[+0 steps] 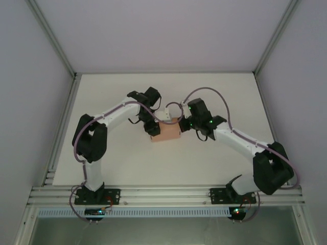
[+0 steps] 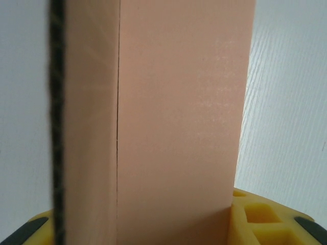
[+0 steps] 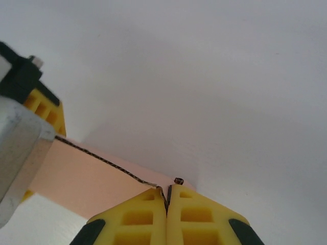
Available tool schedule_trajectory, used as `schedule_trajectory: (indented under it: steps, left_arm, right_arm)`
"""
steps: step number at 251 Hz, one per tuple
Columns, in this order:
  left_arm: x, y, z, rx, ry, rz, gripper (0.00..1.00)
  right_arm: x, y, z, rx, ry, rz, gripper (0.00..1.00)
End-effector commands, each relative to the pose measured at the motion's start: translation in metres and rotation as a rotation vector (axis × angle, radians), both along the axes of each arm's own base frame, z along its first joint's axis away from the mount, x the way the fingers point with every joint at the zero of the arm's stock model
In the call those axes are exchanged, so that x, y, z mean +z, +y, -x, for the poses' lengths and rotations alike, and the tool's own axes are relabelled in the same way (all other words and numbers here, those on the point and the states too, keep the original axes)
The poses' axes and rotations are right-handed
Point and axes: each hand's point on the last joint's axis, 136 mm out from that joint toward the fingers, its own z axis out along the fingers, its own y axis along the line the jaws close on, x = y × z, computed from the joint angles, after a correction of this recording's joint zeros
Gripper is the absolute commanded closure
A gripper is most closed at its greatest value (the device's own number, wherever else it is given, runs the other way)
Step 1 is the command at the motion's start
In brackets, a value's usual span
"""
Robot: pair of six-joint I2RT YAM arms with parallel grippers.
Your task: Assemble paper box
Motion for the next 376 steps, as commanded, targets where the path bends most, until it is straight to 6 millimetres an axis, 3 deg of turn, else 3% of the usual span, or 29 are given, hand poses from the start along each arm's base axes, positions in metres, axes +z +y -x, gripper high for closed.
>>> schedule_trajectory:
  steps: [1,91,128,169,202,243,257,266,269,317,356,376]
  left_arm:
    - [0.005,-0.012,-0.026,0.077,-0.047,0.052,0.66]
    - [0.005,-0.014,-0.031,0.116,-0.051,0.055,0.65]
    - [0.006,-0.014,-0.032,0.126,-0.056,0.062,0.63]
    - [0.008,-0.015,-0.032,0.137,-0.058,0.067,0.62]
    - [0.017,-0.016,-0.032,0.152,-0.066,0.083,0.52]
    - [0.043,-0.016,-0.029,0.162,-0.105,0.141,0.24]
    - [0.053,-0.015,-0.026,0.171,-0.124,0.162,0.19]
    - [0.058,-0.012,-0.023,0.173,-0.138,0.173,0.01]
    - [0.059,-0.012,-0.022,0.177,-0.144,0.176,0.0]
    - [0.078,0.012,-0.023,0.319,-0.25,0.211,0.0]
    - [0.069,0.025,-0.021,0.394,-0.242,0.182,0.32]
    - [0.066,0.024,-0.022,0.401,-0.227,0.176,0.41]
  right_arm:
    - [-0.002,-0.009,-0.005,-0.207,-0.004,-0.125,1.0]
    - [-0.051,-0.032,0.018,-0.344,-0.006,-0.036,1.0]
    - [-0.075,-0.031,0.035,-0.227,-0.114,0.078,1.0]
    - [-0.098,-0.029,0.046,-0.149,-0.124,0.041,1.0]
    - [-0.086,-0.029,0.035,-0.179,-0.151,0.08,1.0]
    - [-0.075,-0.03,0.034,-0.229,-0.102,0.072,1.0]
    - [-0.07,-0.035,0.032,-0.265,-0.104,0.083,1.0]
    - [-0.069,-0.037,0.031,-0.276,-0.102,0.09,1.0]
    - [-0.067,-0.037,0.03,-0.28,-0.104,0.093,1.0]
    - [-0.062,-0.031,0.031,-0.27,-0.103,0.087,1.0]
    - [-0.054,-0.03,0.031,-0.261,-0.115,0.1,1.0]
    - [-0.052,-0.027,0.031,-0.25,-0.112,0.095,1.0]
